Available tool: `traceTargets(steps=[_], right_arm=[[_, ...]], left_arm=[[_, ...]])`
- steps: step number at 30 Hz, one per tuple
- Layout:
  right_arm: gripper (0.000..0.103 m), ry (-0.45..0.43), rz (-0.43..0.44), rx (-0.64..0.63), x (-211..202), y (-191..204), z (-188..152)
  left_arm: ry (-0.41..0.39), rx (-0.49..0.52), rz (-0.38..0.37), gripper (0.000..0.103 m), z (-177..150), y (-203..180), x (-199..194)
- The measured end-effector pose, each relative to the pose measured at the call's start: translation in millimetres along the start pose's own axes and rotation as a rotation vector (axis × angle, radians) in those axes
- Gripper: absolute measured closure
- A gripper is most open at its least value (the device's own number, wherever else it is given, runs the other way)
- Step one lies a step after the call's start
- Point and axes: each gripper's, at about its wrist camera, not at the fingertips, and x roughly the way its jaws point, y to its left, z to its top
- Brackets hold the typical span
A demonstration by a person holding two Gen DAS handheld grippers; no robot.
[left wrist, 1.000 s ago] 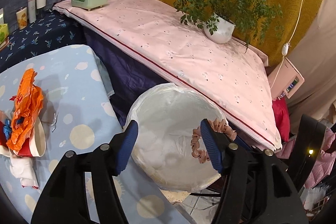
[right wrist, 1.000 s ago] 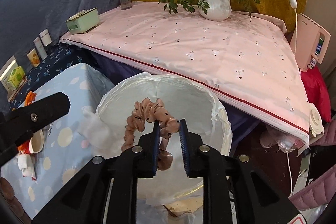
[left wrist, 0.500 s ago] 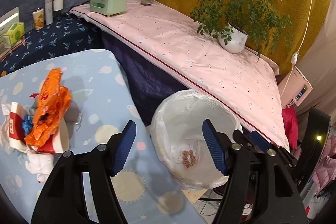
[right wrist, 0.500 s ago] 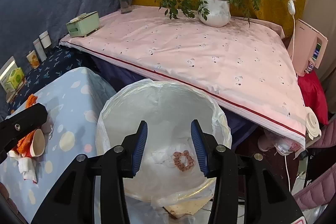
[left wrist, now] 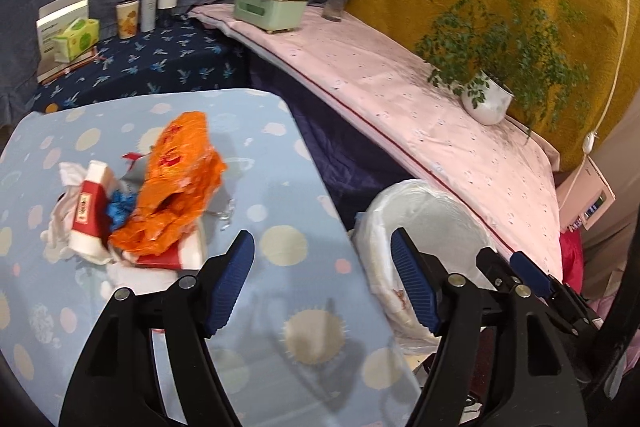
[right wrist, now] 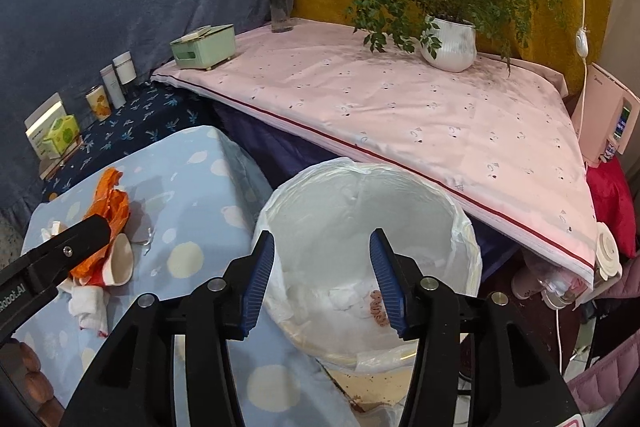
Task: Collect trash
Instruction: 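Grasp a white sock with the left tool while the right tool grasps a white napkin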
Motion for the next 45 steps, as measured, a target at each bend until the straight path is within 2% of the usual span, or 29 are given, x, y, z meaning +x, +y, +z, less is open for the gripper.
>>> traceTargets(steps=[14, 26, 33, 45], right_arm=[[0.053, 0.048, 0.152, -0.11, -6.6, 88.4, -24.6], [0.053, 0.115, 0.282, -0.182, 5.5, 158.8, -49.1], [0.053, 0.15, 0.319, -0.208, 19.0, 192.7, -58.9], [0.053, 0.234, 0.366, -0.203, 53.1, 222.8, -75.0]], left_arm=[[-0.034, -0.092, 0.16, 0.036, -13.7, 98.1, -30.2], [-0.024, -0.178, 0.241, 0.036, -26.8, 179.4, -41.9], [-0.012, -0.206, 0.256, 0.036, -30.1, 208.6, -40.4], [0.015, -0.205, 0.231, 0.036, -36.1, 217.2, -32.1]])
